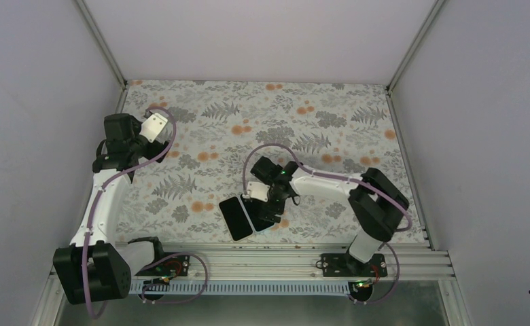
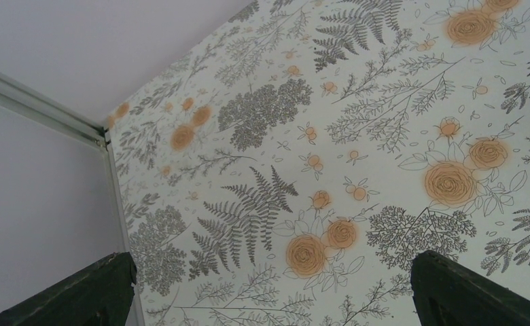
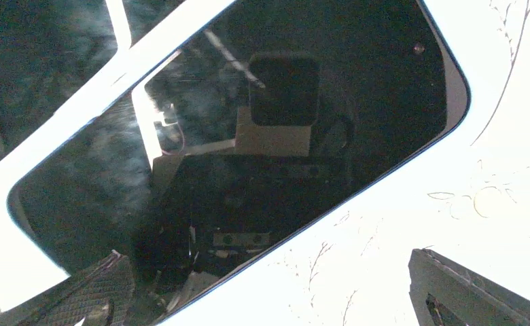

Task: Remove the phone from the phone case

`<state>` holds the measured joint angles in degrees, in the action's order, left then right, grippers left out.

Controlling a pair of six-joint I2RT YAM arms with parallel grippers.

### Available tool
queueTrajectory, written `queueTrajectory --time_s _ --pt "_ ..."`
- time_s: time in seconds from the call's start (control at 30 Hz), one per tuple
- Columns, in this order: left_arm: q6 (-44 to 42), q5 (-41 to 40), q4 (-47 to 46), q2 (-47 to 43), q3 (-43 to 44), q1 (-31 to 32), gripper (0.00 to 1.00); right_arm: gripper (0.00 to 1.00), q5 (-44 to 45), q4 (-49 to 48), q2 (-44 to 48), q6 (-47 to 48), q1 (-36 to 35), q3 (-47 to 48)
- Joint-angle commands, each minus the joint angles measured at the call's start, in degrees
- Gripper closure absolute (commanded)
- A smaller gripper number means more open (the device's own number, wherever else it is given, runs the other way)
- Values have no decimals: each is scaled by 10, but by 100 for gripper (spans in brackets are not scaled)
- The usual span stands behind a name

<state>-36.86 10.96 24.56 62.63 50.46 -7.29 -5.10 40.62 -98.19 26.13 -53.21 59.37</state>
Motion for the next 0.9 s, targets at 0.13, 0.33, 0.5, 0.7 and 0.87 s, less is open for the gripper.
queueTrajectory --time_s 0.13,0.33,0.5,0.7,0.87 --pt "10 10 -1 9 24 -3 0 0 3 -72 67 56 -65 -51" --pt "10 8 -5 12 19 -3 0 0 32 -94 42 56 -108 -46" --pt "4 2 -6 11 18 -3 0 0 49 -109 34 63 -118 -46" --pt "6 4 -10 15 18 -3 0 0 78 -135 9 74 -127 -48" --pt "4 3 -11 16 14 -2 0 0 90 -146 12 88 -128 -57"
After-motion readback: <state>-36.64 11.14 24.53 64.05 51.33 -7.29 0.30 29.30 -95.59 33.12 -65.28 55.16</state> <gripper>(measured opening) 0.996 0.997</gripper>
